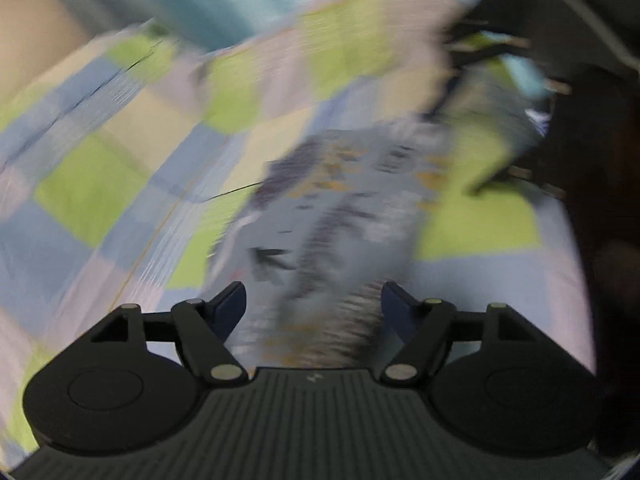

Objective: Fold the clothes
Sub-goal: 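Grasp the folded garment edge with both grippers and lift it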

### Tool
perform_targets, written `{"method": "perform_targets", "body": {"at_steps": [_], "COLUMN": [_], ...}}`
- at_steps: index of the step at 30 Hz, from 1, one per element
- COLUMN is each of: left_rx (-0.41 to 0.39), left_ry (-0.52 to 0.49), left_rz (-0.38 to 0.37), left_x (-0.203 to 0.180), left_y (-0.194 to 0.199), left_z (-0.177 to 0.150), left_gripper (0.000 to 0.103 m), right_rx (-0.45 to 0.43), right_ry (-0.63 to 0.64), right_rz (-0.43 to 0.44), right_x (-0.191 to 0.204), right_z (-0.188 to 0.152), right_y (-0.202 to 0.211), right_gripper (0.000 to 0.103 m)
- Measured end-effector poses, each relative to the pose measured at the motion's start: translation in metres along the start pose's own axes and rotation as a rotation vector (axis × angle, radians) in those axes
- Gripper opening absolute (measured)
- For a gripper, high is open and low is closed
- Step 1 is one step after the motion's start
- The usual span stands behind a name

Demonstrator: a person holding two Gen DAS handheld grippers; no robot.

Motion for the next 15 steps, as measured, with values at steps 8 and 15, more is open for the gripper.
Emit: {"method": "perform_targets", "body": {"at_steps": [8,15], "left_rx": [-0.024,0.029], "left_ry": [-0.170,-0.211], "left_rz": [0.134,0.222], "left_x": [-0.039,-0.025], "left_y": [-0.037,-0.037], "left_z": [0.021,0.000], "left_gripper": [0.072,0.059], "right_rx": [-0.066,-0.033], "right_ry": [0.090,0.180], "right_rz": [-0.028,-0.146], "right_x": [0.012,-0.001], "right_z": [0.018,0.002], "right_y": [-0.026,-0.035], "right_gripper": [0.064,0.061]}}
Point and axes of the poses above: each gripper's, at about its wrist camera, not at the fingertips, and y roughly against the way its jaws point, x to its left, z to its top, the point moved 1 cm from there along -y, roughly the way its jaws point, and after that the axes turned 6 degrees about x, right-handed, at the moved point
